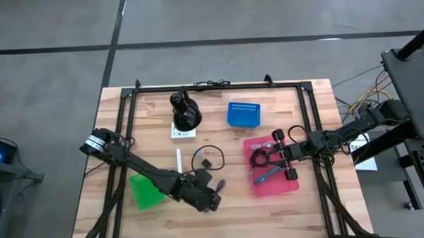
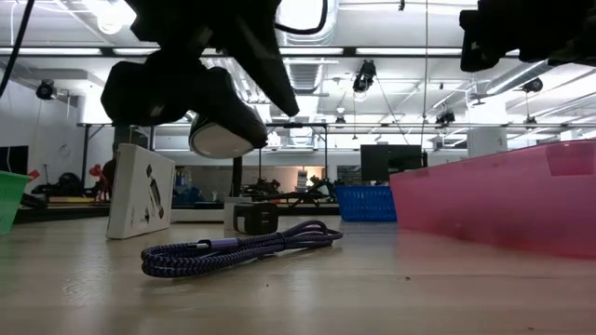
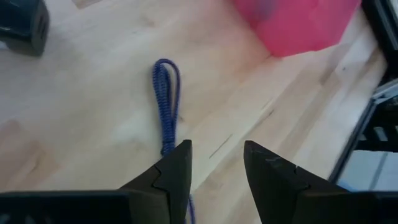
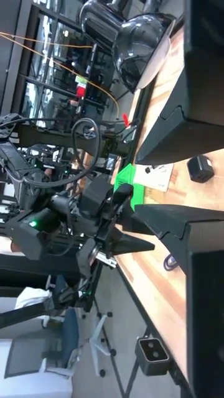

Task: Pick and place items into bin
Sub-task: Put the purple charger cable into the pink bin

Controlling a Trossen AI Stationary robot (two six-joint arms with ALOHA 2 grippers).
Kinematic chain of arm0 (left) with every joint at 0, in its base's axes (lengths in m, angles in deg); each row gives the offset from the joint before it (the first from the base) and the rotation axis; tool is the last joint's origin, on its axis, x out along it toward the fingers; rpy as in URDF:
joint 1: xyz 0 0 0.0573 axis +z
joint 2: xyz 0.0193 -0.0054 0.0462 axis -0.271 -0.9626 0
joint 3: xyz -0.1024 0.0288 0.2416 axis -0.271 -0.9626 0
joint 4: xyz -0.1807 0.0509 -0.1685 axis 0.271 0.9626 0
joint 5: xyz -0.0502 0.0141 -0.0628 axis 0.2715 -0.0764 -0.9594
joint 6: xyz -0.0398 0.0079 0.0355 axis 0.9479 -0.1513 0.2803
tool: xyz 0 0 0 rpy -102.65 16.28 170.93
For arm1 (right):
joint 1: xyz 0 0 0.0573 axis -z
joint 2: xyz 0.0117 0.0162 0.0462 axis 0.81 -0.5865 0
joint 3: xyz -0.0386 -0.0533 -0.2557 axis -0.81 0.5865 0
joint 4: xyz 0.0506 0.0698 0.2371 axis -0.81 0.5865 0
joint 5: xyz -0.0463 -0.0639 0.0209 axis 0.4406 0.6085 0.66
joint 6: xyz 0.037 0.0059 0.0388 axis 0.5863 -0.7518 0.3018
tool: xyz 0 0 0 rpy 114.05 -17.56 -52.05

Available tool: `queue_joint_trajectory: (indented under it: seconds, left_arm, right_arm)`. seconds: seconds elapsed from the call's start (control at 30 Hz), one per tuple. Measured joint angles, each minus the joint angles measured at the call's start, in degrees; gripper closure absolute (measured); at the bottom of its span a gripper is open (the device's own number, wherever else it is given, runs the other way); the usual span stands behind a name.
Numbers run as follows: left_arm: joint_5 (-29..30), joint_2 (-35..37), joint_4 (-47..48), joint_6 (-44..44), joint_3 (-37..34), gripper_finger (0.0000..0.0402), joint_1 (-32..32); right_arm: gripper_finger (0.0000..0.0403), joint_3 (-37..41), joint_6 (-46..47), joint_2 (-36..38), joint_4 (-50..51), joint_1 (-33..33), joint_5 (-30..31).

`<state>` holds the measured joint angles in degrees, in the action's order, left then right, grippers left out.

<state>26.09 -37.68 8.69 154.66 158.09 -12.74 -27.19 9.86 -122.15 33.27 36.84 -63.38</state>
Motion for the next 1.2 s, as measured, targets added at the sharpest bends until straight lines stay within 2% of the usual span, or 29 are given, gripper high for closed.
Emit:
queue_joint_trajectory:
  seconds: [0.3, 0.77, 0.83, 1.03, 1.2]
  left_arm:
    - [-0.07, 0.0, 2.38, 2.48, -0.04, 0.0272, 0.0]
    - [-0.02, -0.09, 3.23, 1.53, 1.53, 0.0272, -0.04]
    - [0.16, -1.47, 3.55, 1.4, 3.33, 0.0272, -0.07]
    - [-1.6, -6.63, 13.67, 1.36, 11.26, 0.0272, -0.07]
    - [-1.49, -8.45, 14.91, 1.46, 15.8, 0.0272, -0.07]
  right_arm:
    - [0.0314, 0.02, -0.84, 0.0, 0.88, 0.02, 0.04]
    - [0.0303, 0.02, -0.62, -0.04, 2.21, 0.02, 0.04]
    - [0.0305, 0.02, -0.62, -0.04, 2.27, 0.02, 0.06]
    - [0.0312, 0.07, -0.62, -0.17, 2.43, 0.02, 0.09]
    - [0.0308, 0.08, -0.64, -0.42, 2.55, 0.02, 0.09]
